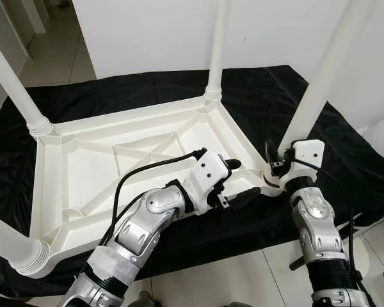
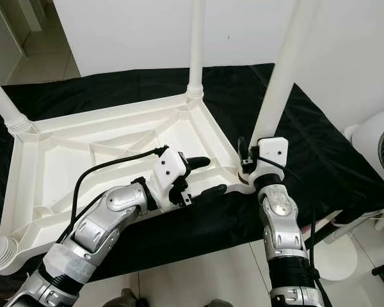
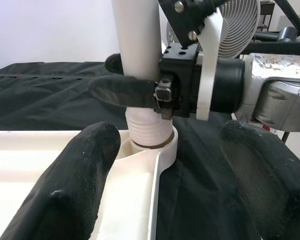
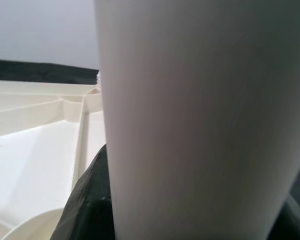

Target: Building children table

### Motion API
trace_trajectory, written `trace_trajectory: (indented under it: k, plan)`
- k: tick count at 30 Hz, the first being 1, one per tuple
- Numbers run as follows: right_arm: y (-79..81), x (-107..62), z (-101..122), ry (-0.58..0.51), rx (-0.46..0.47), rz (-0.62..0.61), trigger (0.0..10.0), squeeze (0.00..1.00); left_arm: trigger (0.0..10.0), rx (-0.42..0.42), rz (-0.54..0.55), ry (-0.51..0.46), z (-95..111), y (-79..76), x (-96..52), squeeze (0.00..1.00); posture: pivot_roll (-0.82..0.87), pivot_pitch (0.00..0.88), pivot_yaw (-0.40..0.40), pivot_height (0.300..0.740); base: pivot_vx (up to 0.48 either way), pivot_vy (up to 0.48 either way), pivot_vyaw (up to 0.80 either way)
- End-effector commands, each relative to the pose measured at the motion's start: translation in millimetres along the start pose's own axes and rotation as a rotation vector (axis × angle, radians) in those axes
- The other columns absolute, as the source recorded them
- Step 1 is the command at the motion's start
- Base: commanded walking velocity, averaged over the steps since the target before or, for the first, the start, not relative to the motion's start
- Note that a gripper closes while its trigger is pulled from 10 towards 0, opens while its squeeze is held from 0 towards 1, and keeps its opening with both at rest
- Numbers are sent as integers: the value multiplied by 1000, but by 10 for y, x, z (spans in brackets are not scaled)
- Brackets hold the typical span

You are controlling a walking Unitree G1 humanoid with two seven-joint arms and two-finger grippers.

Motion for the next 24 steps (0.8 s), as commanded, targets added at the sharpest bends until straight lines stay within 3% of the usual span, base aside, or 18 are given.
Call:
trace_trajectory:
  k: [1,17,24]
  plan:
    - [121,-67,-192,78,4,53,10000,0,10000,14,-42,12,2,-36,-9,0,-4,9,30,740,0,0,0]
    - [178,-316,-329,86,-64,146,10000,0,10000,16,-32,11,27,-10,-4,0,-5,38,43,740,0,0,0]
    - [149,-339,-357,82,-18,149,10000,0,10000,20,-36,8,46,-1,11,0,-4,38,49,740,0,0,0]
Point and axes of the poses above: a point about 5 cm out from each wrist's last joint towards the gripper, its own x axis pointing out of the wrist towards the gripper, its own z axis along the axis of the wrist's last joint, y = z × x, the point moved 4 cm from there along x, pointing out of the wrist towards the gripper, and after that the axes turned 5 degrees about -x, right-handed, at the moved point
